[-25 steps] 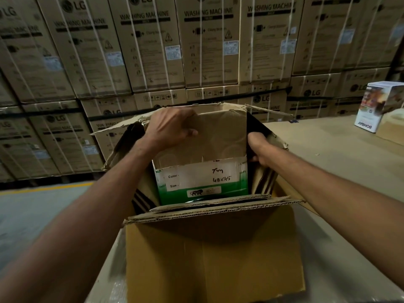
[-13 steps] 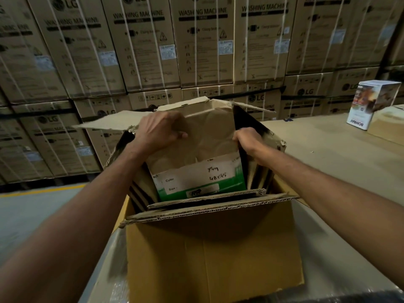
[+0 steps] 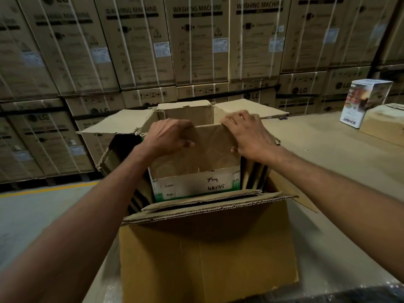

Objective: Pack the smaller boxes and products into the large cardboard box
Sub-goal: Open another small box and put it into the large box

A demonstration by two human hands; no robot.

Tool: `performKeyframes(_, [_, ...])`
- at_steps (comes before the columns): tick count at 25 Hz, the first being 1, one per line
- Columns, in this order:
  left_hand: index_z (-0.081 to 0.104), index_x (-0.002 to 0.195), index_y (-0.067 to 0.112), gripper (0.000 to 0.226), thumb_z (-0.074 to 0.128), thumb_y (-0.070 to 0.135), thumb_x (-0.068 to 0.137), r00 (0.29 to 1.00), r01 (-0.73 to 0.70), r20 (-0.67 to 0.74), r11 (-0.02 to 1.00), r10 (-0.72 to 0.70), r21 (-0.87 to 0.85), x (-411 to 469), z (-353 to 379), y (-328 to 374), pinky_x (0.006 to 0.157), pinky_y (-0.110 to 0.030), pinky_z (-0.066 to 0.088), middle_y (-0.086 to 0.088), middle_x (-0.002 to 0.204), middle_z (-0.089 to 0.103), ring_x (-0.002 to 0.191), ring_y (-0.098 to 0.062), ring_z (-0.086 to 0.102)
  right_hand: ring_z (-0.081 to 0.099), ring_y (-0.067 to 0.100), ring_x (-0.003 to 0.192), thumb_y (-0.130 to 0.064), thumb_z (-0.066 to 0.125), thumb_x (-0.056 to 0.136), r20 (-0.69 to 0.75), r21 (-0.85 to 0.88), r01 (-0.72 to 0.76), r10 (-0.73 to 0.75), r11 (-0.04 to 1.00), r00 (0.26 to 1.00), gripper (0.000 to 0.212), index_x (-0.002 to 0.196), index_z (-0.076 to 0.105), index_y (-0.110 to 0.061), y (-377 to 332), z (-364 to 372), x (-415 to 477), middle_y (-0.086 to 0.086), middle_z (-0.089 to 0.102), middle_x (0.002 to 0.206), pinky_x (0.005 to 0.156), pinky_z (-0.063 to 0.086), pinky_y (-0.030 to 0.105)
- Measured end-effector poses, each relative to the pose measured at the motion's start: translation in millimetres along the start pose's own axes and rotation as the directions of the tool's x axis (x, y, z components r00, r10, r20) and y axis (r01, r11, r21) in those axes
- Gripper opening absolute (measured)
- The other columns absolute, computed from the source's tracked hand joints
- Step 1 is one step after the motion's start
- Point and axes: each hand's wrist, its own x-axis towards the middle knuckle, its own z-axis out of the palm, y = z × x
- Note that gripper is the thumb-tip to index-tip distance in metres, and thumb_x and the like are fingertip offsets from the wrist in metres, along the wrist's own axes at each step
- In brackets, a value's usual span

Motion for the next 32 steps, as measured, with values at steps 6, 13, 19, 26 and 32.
performKeyframes(6, [0.051, 0.129, 0.026, 0.032, 0.043, 0.047, 0.106, 0.92, 0.009, 0.39, 0.99, 0.047, -0.139, -20.8, 37.6, 14.9, 0.074, -0.03, 0.038, 0.01, 0.101, 0.055, 0.093, -0.016, 0.057, 0.058, 0.018, 0.099, -0.032, 0.082, 0.083, 0.383, 0.147, -0.055, -0.005, 0.988, 0.924, 0.045, 0.107, 0.044, -0.029, -12.5, 22.5, -21.6, -0.005, 0.059, 0.105, 0.081, 0.047, 0.036])
performKeyframes(13, [0.041, 0.153, 0.016, 0.065, 0.032, 0.057, 0.103, 0.695, 0.353, 0.715, 0.835, 0.068, -0.422, -28.4, 15.8, -3.4, 0.119, -0.043, 0.03, -0.007, 0.155, 0.044, 0.144, -0.025, 0.038, 0.059, 0.012, 0.08, -0.07, 0.049, 0.094, 0.584, 0.016, -0.083, 0.059, 0.996, 0.81, 0.05, 0.098, 0.062, -0.022, -23.1, -4.3, -2.9, -0.004, 0.065, 0.088, 0.067, 0.047, 0.031])
performKeyframes(19, [0.068, 0.117, 0.012, 0.046, 0.043, 0.048, 0.104, 0.813, 0.316, 0.581, 0.809, 0.038, -0.496, -28.4, -0.7, -29.0, 0.089, -0.035, 0.052, -0.008, 0.11, 0.069, 0.102, -0.021, 0.066, 0.058, 0.015, 0.095, -0.047, 0.078, 0.086, 0.522, 0.066, 0.105, -0.125, 0.992, 0.844, 0.039, 0.115, 0.064, -0.026, -43.5, -27.8, 15.1, -0.007, 0.063, 0.101, 0.07, 0.045, 0.031])
performKeyframes(26, [0.056, 0.137, 0.034, 0.061, 0.071, 0.001, 0.088, 0.77, 0.297, 0.616, 0.761, 0.167, -0.578, -44.3, -20.8, -56.3, 0.085, -0.025, 0.054, 0.013, 0.132, 0.058, 0.119, -0.006, 0.057, 0.048, 0.015, 0.104, -0.005, 0.073, 0.085, 0.504, 0.023, 0.145, -0.137, 0.989, 0.853, 0.092, 0.149, 0.02, -0.045, -17.8, 3.1, -2.4, -0.005, 0.048, 0.118, 0.082, 0.049, 0.031])
performKeyframes(32, [-0.005, 0.157, 0.049, 0.123, 0.083, 0.015, 0.077, 0.807, -0.111, 0.588, 0.992, 0.052, 0.065, -56.1, 8.0, -56.3, 0.113, -0.047, 0.034, 0.003, 0.158, 0.025, 0.143, -0.025, 0.032, 0.047, 0.016, 0.112, -0.01, 0.077, 0.084, 0.453, 0.226, 0.094, -0.19, 0.97, 0.871, 0.072, 0.143, 0.044, -0.034, 2.6, 3.6, -1.7, -0.006, 0.048, 0.123, 0.094, 0.045, 0.035])
